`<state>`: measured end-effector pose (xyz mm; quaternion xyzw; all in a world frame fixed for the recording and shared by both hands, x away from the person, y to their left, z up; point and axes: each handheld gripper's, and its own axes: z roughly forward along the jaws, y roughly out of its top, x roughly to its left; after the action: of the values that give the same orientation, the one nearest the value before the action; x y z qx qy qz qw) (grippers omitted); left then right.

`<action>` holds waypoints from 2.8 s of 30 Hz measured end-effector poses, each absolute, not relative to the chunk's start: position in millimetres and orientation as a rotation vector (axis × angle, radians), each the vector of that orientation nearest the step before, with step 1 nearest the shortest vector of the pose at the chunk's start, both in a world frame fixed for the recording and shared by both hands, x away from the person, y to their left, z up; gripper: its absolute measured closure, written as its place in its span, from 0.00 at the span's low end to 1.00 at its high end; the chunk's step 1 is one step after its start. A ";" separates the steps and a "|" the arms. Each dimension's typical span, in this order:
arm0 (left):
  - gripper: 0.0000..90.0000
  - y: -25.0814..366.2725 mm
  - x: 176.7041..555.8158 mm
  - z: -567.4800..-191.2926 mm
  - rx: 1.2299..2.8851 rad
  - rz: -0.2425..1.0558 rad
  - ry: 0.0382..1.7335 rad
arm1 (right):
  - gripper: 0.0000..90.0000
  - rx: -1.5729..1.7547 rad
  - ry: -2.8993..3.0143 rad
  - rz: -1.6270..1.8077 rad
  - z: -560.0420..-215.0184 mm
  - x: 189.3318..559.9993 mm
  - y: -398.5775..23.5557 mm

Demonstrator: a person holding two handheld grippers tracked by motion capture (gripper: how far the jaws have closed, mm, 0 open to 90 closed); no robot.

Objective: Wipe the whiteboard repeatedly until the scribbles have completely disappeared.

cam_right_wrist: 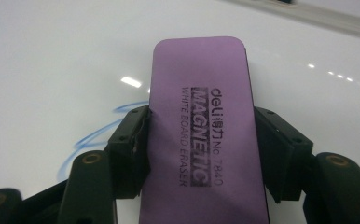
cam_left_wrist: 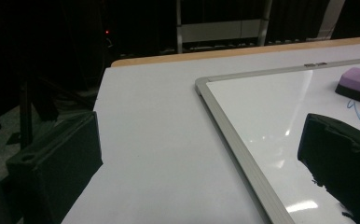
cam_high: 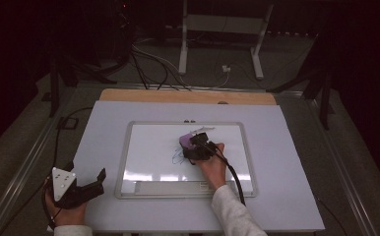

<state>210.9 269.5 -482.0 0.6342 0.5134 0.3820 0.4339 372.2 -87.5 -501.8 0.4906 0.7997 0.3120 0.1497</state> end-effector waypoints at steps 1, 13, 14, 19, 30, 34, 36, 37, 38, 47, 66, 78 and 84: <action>0.00 269.3 211.0 -482.0 1.580 0.951 1.279 | 0.46 1.392 2.318 0.898 -501.5 369.6 -85.1; 0.00 270.7 210.8 -482.3 1.579 0.949 1.281 | 0.46 1.466 2.233 0.884 -502.7 374.8 -89.7; 0.00 270.4 210.9 -482.3 1.579 0.950 1.280 | 0.46 1.457 2.243 0.892 -502.8 373.3 -88.7; 0.00 268.9 210.8 -482.1 1.585 0.951 1.279 | 0.46 1.333 2.355 0.930 -502.6 359.8 -76.7; 0.00 269.8 211.1 -482.6 1.586 0.952 1.279 | 0.46 1.386 2.297 0.926 -503.8 364.6 -77.8; 0.00 268.3 210.9 -482.4 1.591 0.951 1.278 | 0.46 1.294 2.386 0.948 -503.0 354.8 -68.8; 0.00 268.3 210.6 -482.2 1.590 0.953 1.278 | 0.46 1.252 2.423 0.954 -502.6 352.3 -65.5; 0.00 268.5 210.5 -482.2 1.588 0.954 1.278 | 0.46 1.257 2.425 0.955 -502.4 352.8 -65.8; 0.00 268.9 210.3 -482.2 1.586 0.953 1.279 | 0.46 1.269 2.418 0.963 -502.5 354.3 -67.0; 0.00 268.6 211.2 -482.8 1.594 0.950 1.277 | 0.46 1.322 2.401 0.997 -503.0 353.2 -65.6; 0.00 269.0 210.8 -482.7 1.590 0.950 1.279 | 0.46 1.486 2.336 1.056 -502.8 364.2 -86.5; 0.00 268.6 211.5 -483.3 1.595 0.949 1.277 | 0.46 1.324 2.603 1.250 -505.1 344.8 -48.1; 0.00 269.2 210.7 -482.8 1.592 0.950 1.277 | 0.46 1.372 2.533 1.202 -504.2 350.3 -57.0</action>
<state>210.7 269.2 -482.8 0.6382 0.5120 0.3809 0.4308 350.3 -57.0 -504.2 0.4394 0.8115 0.3850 0.0100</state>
